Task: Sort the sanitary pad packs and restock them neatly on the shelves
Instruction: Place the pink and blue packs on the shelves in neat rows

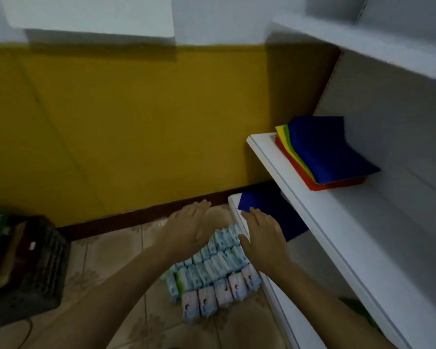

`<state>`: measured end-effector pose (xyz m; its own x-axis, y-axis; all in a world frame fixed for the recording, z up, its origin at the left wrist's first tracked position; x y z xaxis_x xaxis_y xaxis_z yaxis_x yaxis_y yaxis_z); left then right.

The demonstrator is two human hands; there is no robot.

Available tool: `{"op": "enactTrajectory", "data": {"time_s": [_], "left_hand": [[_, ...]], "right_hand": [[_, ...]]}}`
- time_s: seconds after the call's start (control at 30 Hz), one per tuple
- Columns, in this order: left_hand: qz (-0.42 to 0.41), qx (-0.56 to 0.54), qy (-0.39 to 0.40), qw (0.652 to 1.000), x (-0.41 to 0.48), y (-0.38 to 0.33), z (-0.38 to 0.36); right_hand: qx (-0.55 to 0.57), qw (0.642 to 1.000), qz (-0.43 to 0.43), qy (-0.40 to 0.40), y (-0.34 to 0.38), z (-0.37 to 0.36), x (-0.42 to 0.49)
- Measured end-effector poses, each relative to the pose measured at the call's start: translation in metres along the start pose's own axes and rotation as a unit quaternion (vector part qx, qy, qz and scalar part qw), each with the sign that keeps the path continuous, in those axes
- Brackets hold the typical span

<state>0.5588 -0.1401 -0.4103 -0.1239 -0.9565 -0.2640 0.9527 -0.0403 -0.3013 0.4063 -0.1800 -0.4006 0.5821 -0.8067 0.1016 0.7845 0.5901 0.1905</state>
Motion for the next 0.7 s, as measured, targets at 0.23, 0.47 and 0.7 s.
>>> {"op": "enactTrajectory", "data": {"time_s": [0.23,0.47,0.7], "left_hand": [[0.034,-0.039,0.056,0.997,0.085,0.088,-0.25],[0.024,-0.101,0.091,0.99,0.156,0.143,-0.43],[0.094,-0.091,0.091,0.987,0.154,0.192,-0.523]], "right_hand": [[0.019,0.994,0.005,0.103,-0.059,-0.281,-0.001],[-0.002,0.972,-0.003,0.233,-0.096,-0.478,-0.009],[-0.017,0.964,-0.02,0.264,-0.095,-0.569,-0.046]]}}
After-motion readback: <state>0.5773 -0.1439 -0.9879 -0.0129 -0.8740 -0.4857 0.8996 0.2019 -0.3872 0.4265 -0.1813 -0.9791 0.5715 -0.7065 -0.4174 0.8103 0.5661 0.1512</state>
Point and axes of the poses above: each hand's wrist, its own x-axis towards the middle knuckle, its own z-axis out of the back of the hand, y = z × x, the point moved 9 cm from there along x, towards the middle knuckle, and after that the axes turned 12 degrees about y, right-handed, at the moved point
